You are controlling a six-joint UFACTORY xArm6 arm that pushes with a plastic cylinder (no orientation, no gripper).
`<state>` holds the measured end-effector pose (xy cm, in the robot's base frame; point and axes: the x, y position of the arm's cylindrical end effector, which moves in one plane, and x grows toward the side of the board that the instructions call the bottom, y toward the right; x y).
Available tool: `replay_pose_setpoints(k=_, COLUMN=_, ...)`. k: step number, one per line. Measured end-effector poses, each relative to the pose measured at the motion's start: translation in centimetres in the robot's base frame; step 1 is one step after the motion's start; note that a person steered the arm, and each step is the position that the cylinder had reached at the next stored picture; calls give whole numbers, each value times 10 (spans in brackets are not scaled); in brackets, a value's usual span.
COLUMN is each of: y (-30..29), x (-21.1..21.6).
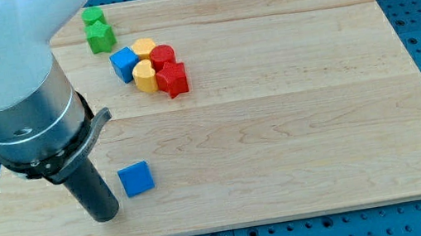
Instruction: Place the blue triangle right to the red circle
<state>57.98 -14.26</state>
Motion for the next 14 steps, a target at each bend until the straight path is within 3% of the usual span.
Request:
replay_pose_setpoints(k=4, y=-11, x=-28)
replay_pose_setpoints(k=6, y=83, x=-29)
replay_pose_setpoints(k=7, y=94, x=-21)
replay_pose_setpoints(k=8, y=115, x=-39)
replay_pose_setpoints(k=9, y=112, x=-105)
replay_pose_setpoints(k=11, y=96, x=-104)
replay_pose_setpoints(k=13, y=56, x=-131)
replay_pose_setpoints(k=14, y=126, x=-144)
